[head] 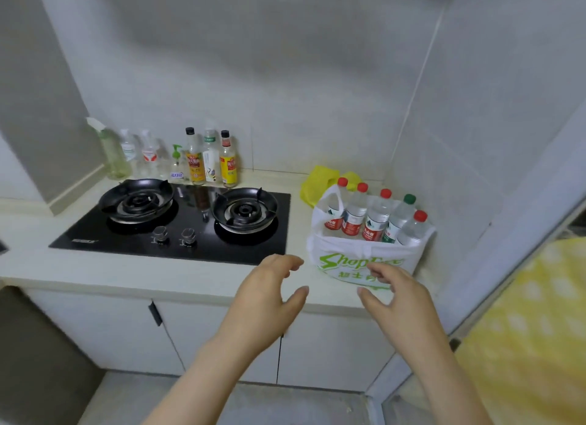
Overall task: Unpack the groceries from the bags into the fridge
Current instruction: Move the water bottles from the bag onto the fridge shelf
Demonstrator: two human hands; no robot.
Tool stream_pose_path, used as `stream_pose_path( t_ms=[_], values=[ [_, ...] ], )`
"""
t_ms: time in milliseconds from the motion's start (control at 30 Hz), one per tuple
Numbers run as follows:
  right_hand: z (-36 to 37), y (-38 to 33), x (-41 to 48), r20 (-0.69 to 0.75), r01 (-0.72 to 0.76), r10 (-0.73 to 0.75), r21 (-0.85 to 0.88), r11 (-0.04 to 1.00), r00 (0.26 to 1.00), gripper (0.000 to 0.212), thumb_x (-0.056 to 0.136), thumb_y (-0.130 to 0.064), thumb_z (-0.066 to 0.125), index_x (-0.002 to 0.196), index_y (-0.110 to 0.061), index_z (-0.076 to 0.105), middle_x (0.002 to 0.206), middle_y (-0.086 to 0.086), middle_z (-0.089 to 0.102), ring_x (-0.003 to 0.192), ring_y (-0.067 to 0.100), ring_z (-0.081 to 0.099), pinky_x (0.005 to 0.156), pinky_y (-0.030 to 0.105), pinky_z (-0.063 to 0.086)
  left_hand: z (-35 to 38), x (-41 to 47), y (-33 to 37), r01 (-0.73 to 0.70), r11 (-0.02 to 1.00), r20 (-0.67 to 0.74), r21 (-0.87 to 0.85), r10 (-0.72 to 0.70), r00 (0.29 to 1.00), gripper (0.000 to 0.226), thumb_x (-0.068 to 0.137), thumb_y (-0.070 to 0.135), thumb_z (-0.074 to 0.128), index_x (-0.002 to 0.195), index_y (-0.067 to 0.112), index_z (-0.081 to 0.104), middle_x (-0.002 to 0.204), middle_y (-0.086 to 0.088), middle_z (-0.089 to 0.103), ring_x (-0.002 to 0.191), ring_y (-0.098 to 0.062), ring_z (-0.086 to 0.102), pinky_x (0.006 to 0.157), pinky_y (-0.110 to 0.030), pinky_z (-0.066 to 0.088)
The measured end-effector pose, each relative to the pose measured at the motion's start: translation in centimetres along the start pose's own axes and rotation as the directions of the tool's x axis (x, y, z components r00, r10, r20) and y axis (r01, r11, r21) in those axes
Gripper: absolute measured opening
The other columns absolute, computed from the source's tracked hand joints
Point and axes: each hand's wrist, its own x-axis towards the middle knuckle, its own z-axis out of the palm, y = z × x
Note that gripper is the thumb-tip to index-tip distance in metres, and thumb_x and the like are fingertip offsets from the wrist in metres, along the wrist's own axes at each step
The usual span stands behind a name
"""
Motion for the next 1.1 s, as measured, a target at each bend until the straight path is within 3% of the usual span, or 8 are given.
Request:
stream_pose_path(
  t_ms=[400,567,700,867,1100],
  values=[
    [1.9,2.1,9.9,-0.039,-0.103,0.103,0.010,0.995,0.994,0.042,0.082,-0.020,0.072,0.122,-0.021,0.062,0.113,-0.005,0.063,0.108,0.013,0.058,0.094,0.028,0.044,3.3,11.5,-3.1,-0.028,0.999,0.096,-0.047,0.032,0.995,0.038,0.088,0.029,0.062,0.125,0.026,0.055,0.113,0.018,0.053,0.102,0.002,0.052,0.093,-0.020,0.043],
    [1.6,4.6,15.5,-0.007,-0.079,0.079,0.041,0.996,0.997,0.039,0.083,-0.021,0.071,0.121,-0.027,0.062,0.108,-0.011,0.061,0.105,0.007,0.056,0.089,0.024,0.042,6.1,17.1,-2.9,-0.033,0.999,0.067,-0.031,0.035,0.997,0.035,0.088,0.029,0.062,0.122,0.026,0.056,0.112,0.017,0.055,0.100,0.003,0.051,0.087,-0.015,0.041],
    [0.5,7.0,20.7,-0.004,-0.048,0.048,0.048,0.998,0.999,0.032,0.082,-0.014,0.072,0.112,-0.023,0.065,0.098,-0.009,0.060,0.096,0.011,0.058,0.081,0.021,0.040,8.5,21.6,-2.1,-0.020,0.999,0.061,-0.032,0.022,0.998,0.035,0.088,0.029,0.062,0.122,0.026,0.056,0.115,0.015,0.056,0.103,0.001,0.053,0.091,-0.019,0.043],
    [0.3,10.3,26.2,0.036,-0.027,0.026,0.035,0.999,0.999,0.041,0.084,-0.017,0.071,0.124,-0.018,0.061,0.122,-0.005,0.062,0.113,0.009,0.057,0.091,0.017,0.037,11.2,26.5,-1.1,0.015,1.000,0.009,-0.009,-0.015,1.000,0.034,0.088,0.029,0.062,0.121,0.026,0.057,0.116,0.014,0.056,0.103,0.000,0.054,0.090,-0.019,0.043],
    [2.1,12.9,31.4,0.138,0.004,-0.005,0.009,1.000,0.990,0.045,0.085,-0.019,0.069,0.129,-0.020,0.057,0.128,-0.005,0.060,0.118,0.011,0.055,0.092,0.017,0.037,13.9,31.8,-1.7,0.061,0.997,-0.013,0.046,-0.060,0.998,0.038,0.088,0.031,0.062,0.125,0.021,0.056,0.119,0.008,0.057,0.102,-0.005,0.056,0.089,-0.023,0.045]
  ],
)
